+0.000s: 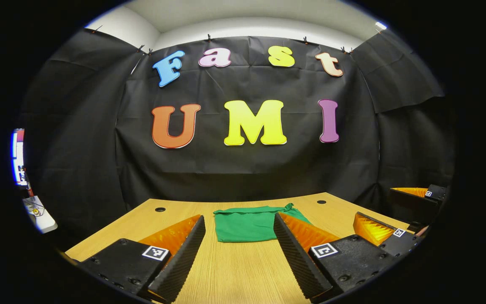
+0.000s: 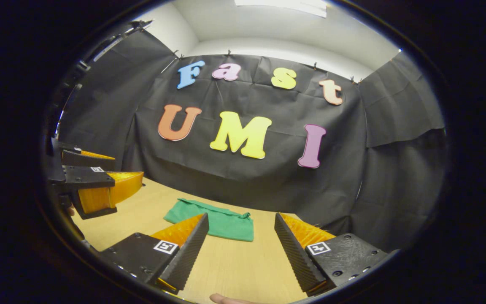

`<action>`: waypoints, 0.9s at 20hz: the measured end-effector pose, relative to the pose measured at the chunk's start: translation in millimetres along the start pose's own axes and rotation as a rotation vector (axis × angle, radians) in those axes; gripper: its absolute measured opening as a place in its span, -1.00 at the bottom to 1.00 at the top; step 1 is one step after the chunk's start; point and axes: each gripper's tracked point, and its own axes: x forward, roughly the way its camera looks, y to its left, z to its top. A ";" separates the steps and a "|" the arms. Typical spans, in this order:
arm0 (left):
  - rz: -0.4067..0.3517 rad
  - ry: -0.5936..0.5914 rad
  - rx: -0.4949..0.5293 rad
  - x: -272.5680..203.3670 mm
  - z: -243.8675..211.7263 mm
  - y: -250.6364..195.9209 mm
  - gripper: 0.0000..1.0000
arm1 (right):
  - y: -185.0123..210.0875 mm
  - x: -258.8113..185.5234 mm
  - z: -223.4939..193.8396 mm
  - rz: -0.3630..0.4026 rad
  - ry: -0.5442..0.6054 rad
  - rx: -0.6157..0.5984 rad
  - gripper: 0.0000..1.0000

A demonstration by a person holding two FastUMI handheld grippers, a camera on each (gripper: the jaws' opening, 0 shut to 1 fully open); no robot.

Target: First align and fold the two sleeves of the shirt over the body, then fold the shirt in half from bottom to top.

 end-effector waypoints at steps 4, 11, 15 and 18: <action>0.006 -0.001 0.004 1.5 1.1 1.5 1.00 | 3.5 1.5 -11.7 0.012 0.028 -0.005 0.89; -0.014 0.042 -0.019 13.1 -14.8 -1.1 1.00 | 9.0 9.1 -15.6 0.024 0.024 0.011 0.90; 0.023 0.061 -0.029 15.4 -18.8 11.5 1.00 | 5.3 10.5 -19.6 0.023 0.031 0.020 0.89; 0.018 0.061 -0.028 15.9 -20.6 6.5 1.00 | 1.4 10.8 -23.1 0.016 0.045 0.018 0.93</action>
